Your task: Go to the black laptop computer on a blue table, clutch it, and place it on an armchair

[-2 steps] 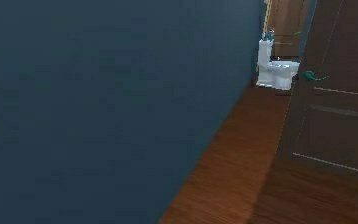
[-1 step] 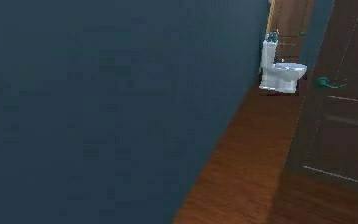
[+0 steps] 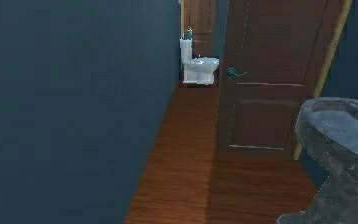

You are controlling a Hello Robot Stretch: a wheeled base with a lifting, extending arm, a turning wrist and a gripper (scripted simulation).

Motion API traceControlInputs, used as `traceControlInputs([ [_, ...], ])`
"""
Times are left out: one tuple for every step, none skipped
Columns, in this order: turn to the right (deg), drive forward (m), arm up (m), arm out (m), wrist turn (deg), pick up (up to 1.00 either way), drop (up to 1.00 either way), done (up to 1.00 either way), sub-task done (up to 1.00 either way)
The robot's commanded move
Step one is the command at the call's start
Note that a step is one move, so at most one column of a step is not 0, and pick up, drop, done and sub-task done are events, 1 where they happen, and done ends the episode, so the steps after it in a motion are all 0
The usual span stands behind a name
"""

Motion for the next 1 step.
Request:
traceControlInputs([
  [0.0,1.00,0.00,0.00,0.0,0.00,0.00,0.00,0.00],
])
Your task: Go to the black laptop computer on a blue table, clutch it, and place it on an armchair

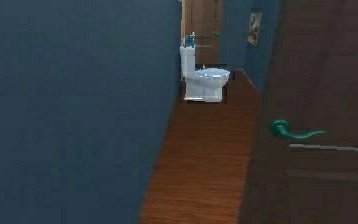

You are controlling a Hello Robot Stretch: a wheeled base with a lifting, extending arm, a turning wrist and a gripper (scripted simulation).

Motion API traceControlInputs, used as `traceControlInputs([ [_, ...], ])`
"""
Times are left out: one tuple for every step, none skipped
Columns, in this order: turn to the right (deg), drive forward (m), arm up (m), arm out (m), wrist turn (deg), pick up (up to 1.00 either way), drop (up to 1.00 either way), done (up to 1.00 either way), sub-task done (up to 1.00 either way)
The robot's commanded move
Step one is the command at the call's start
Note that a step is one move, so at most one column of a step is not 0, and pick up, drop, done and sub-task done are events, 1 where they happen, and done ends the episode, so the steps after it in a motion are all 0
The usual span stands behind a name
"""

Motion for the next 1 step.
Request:
traceControlInputs([
  [0.0,0.65,0.00,0.00,0.0,0.00,0.00,0.00,0.00],
])
